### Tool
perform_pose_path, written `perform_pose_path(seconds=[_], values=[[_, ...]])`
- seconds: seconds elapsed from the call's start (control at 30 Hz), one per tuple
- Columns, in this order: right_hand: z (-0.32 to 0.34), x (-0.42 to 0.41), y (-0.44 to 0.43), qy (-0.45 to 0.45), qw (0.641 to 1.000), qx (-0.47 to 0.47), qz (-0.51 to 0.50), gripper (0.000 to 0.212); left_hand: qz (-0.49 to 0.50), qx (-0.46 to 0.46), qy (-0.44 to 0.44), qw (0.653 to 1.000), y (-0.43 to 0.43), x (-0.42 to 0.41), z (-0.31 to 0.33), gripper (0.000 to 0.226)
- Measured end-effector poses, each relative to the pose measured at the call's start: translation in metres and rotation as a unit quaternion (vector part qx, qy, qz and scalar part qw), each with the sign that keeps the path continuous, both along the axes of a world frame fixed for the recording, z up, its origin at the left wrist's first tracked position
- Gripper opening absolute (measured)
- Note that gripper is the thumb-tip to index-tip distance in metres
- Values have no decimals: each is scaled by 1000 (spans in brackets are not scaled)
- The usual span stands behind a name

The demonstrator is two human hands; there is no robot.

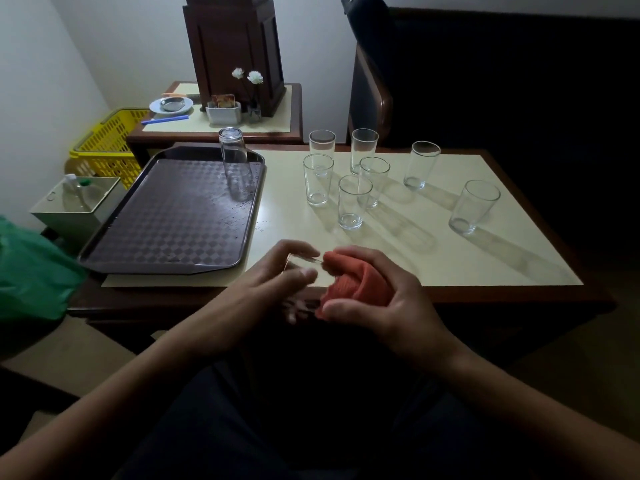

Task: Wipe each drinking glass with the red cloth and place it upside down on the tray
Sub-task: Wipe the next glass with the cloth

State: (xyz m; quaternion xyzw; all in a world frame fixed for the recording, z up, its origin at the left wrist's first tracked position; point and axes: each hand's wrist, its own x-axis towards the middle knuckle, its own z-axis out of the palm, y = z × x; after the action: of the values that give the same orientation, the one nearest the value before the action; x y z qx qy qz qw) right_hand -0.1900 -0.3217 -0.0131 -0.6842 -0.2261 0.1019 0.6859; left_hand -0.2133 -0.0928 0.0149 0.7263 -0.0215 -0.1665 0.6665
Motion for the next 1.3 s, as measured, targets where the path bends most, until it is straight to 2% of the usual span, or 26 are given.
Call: perform_pose_path(seconds=[0.03, 0.07, 0.1, 0.13, 0.17, 0.2, 0.23, 0.27, 0.3, 0.33, 0.4, 0.43, 0.47, 0.53, 0.57, 0.6, 0.63, 0.7, 0.77, 0.83, 0.93, 1.03, 1.1, 1.2, 1.23, 1.3], values=[[2, -1, 3, 121, 991, 55, 19, 59, 2, 34, -54, 998, 1, -1, 0, 41], [4, -2, 5, 149, 986, 60, 35, 56, 3, 37, -73, 997, 1, -1, -2, 42], [3, -3, 4, 75, 997, 11, 29, 54, 15, 3, -48, 999, -1, -2, -2, 41], [2, -5, 2, -71, 995, -71, 0, 54, 36, -54, 8, 998, -3, -1, -3, 41], [4, -6, 3, -243, 956, -159, -34, 53, 55, -117, 78, 989, -7, -1, -4, 46], [3, -5, 2, -397, 893, -206, -48, 50, 60, -172, 148, 972, -9, -1, -4, 49], [3, -4, 1, -487, 844, -216, -54, 46, 52, -209, 207, 954, -13, -3, -4, 51], [4, -1, 1, -518, 829, -201, -56, 44, 39, -234, 252, 938, -17, -5, -3, 52], [4, 1, 1, -501, 845, -178, -65, 45, 30, -259, 279, 924, -20, -7, -5, 53], [4, 2, -1, -437, 884, -150, -79, 46, 31, -284, 292, 913, -26, -9, -5, 53], [8, -1, 3, -201, 969, -73, -120, 43, 70, -329, 264, 904, -40, -12, -7, 51], [11, -1, 6, -47, 990, -16, -130, 38, 101, -321, 214, 917, -44, -13, -12, 53], [12, 0, 8, 108, 986, 53, -118, 34, 124, -269, 145, 944, -47, -14, -13, 55], [14, 5, 6, 332, 933, 131, -52, 34, 128, -60, -49, 989, -44, -17, -15, 55], [16, 7, 3, 393, 910, 127, -16, 38, 103, 54, -159, 980, -39, -17, -15, 57], [18, 8, 0, 431, 895, 115, 18, 42, 71, 140, -252, 955, -32, -16, -14, 58], [20, 9, -3, 455, 884, 102, 47, 46, 33, 188, -317, 929, -23, -13, -14, 57], [21, 10, -6, 489, 863, 83, 94, 56, -34, 209, -354, 911, -8, -8, -7, 54], [21, 10, -5, 503, 852, 65, 130, 67, -68, 166, -322, 930, 7, -3, 2, 52], [19, 10, -3, 504, 851, 44, 140, 72, -76, 86, -269, 956, 14, -4, 9, 60], [17, 4, 3, 506, 851, 37, 139, 66, -34, -23, -176, 984, 7, -6, 6, 83], [14, -1, 9, 523, 842, 79, 104, 60, 24, -60, -139, 988, -6, -5, -4, 81], [13, 1, 8, 522, 841, 118, 77, 61, 57, -13, -169, 984, -9, -4, -8, 78], [15, 3, 6, 487, 869, 87, 23, 52, 110, 171, -269, 941, -11, -6, -16, 76], [14, 3, 6, 476, 877, 73, 2, 46, 128, 202, -287, 927, -13, -7, -16, 74], [11, 3, 5, 445, 892, 65, -37, 39, 158, 202, -291, 922, -14, -9, -10, 72]])
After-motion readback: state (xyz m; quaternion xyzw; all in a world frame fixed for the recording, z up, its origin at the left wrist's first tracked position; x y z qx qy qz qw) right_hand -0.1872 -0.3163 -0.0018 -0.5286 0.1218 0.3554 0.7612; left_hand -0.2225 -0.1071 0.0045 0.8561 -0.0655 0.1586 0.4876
